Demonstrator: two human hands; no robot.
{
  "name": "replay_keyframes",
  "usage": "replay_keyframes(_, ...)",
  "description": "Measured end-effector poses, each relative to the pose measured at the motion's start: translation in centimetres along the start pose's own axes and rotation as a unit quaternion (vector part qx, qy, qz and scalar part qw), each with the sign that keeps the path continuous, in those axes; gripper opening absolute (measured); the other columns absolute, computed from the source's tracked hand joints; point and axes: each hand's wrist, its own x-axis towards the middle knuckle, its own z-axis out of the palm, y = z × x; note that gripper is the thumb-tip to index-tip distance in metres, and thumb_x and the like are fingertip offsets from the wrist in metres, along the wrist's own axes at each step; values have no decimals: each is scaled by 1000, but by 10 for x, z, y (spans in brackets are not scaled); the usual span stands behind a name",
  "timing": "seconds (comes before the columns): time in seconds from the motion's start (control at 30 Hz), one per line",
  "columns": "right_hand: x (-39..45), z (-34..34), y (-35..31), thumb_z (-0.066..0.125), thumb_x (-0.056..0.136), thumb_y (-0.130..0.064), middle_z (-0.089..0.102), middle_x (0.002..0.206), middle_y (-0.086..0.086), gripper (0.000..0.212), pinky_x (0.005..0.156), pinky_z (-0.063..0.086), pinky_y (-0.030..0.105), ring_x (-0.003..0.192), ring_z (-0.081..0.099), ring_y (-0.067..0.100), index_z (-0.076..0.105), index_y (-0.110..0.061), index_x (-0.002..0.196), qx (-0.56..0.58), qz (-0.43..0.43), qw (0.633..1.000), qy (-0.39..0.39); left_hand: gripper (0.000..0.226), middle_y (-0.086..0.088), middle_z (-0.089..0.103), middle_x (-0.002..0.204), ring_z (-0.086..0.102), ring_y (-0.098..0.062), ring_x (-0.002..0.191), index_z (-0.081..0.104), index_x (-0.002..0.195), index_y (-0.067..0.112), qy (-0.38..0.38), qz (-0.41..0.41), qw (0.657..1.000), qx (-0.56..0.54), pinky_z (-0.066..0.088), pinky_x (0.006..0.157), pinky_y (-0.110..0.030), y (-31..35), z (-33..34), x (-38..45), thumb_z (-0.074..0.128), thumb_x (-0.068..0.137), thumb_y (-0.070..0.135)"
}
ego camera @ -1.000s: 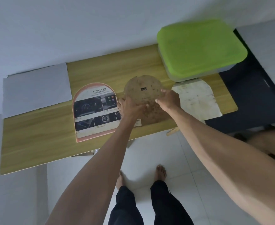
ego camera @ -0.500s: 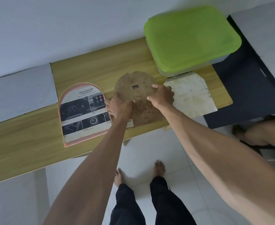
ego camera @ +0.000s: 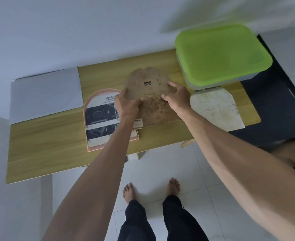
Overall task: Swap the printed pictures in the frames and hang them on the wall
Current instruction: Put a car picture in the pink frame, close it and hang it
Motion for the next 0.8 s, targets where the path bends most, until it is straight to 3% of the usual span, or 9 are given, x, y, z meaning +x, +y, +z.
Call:
replay_keyframes(0.27, -35, 83, -32, 86, 75, -10, 62, 138, 5, 74, 107, 49, 36, 123, 59, 21, 56, -17, 142, 26, -21, 998, -60, 79, 4, 59, 124, 62, -18, 109, 56, 139, 29, -7, 17, 999, -47, 61, 86, -38, -42, -119, 19, 89, 68, 18)
replay_keyframes(0.37, -48, 111, -31, 86, 75, -14, 61, 138, 4, 73, 103, 49, 30, 122, 59, 21, 57, -20, 141, 1, -29, 997, -72, 81, 0, 60, 119, 63, -22, 108, 55, 141, 23, -6, 21, 1000, -13, 61, 84, -37, -64, -147, 22, 90, 68, 16)
replay_keyframes(0.47, -56, 131, -28, 86, 73, -23, 64, 133, -1, 70, 88, 47, 22, 115, 62, 17, 60, -29, 138, -36, -31, 997, -65, 82, 3, 63, 111, 67, -20, 99, 56, 141, 24, 0, 30, 999, 20, 61, 78, -39, -83, -166, 24, 91, 67, 21)
replay_keyframes(0.6, -61, 146, -24, 87, 69, -28, 64, 132, 0, 72, 98, 51, 29, 116, 62, 17, 61, -31, 136, -62, -35, 996, -57, 83, 0, 63, 112, 65, -19, 93, 54, 142, 21, 5, 45, 997, 55, 53, 65, -24, -96, -173, 29, 91, 68, 23)
replay_keyframes(0.67, -62, 152, -21, 86, 69, -31, 61, 132, 2, 73, 100, 52, 32, 117, 60, 19, 60, -31, 138, -78, -35, 995, -56, 84, -3, 63, 117, 64, -20, 94, 54, 143, 19, 7, 56, 995, 85, 52, 69, -28, -102, -173, 33, 91, 68, 26)
replay_keyframes(0.8, -62, 155, -16, 82, 77, -31, 52, 132, 5, 69, 92, 45, 26, 119, 56, 21, 56, -33, 141, -114, -35, 992, -49, 86, -8, 58, 127, 63, -25, 98, 52, 144, 18, -3, 58, 988, 141, 54, 85, -39, -112, -173, 39, 90, 68, 31)
